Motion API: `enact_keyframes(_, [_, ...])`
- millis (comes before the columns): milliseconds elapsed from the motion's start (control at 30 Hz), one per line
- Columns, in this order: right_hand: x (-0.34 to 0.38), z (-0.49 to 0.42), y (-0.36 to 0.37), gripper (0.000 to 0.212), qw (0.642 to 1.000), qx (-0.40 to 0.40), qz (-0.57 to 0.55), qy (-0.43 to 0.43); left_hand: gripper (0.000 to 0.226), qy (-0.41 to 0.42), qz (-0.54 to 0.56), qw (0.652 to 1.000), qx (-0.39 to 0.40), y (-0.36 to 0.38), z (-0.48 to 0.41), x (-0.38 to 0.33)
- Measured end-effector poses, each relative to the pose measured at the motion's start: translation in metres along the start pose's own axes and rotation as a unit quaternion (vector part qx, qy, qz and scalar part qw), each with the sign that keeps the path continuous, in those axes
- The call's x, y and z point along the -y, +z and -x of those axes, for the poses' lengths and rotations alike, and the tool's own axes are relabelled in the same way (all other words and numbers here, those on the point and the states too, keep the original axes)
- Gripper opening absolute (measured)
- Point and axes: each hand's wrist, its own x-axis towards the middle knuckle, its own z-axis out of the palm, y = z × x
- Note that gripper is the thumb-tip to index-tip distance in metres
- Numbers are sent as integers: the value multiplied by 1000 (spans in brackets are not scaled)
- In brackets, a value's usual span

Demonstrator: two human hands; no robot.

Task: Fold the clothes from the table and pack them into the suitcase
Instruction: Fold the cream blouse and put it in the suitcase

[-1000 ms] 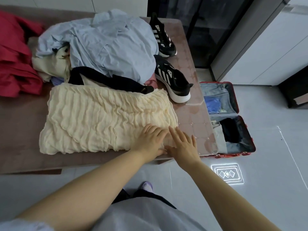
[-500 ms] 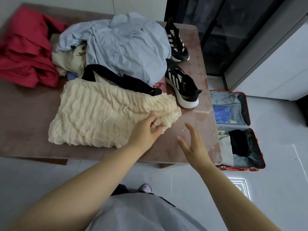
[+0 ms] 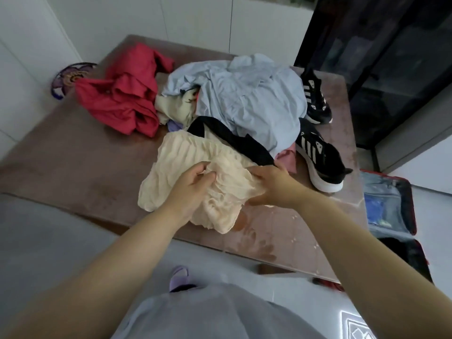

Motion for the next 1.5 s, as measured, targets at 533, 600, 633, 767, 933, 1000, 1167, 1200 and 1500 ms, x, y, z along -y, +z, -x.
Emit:
enact_keyframes(533, [116, -159, -34, 48, 932, -109, 326, -119, 17, -179, 250, 918, -250, -93, 4, 44])
enact_keyframes(600, [135, -173, -10, 46, 929, -132, 308, -157, 21, -191, 136, 935, -267, -109, -1, 58])
enact_keyframes(633, [138, -176, 1, 46, 931, -118, 303, -166, 23, -195, 54, 943, -263, -115, -3, 63])
enact_keyframes(767, [121, -164, 32, 36, 952, -93, 244, -158, 49, -147, -249, 925, -247, -130, -4, 70])
enact_keyframes(933, [70, -109, 64, 36, 969, -170, 169, -56, 84, 118, -524, 843, -12, -146, -5, 76])
enact_keyframes(1000, [57, -86, 71, 51, 979, -159, 127, -17, 89, 137, -594, 779, 146, -153, -9, 83])
enact_keyframes(1167, [40, -37, 99, 68, 990, -82, 48, -102, 83, 105, -614, 744, 241, -164, -20, 96])
enact_keyframes(1200, [40, -30, 105, 74, 993, -39, 54, -103, 84, 97, -616, 742, 247, -164, -23, 97])
enact_keyframes(1500, [48, -20, 121, 55, 992, 23, 114, -40, 76, 210, -641, 704, 221, -166, -55, 89])
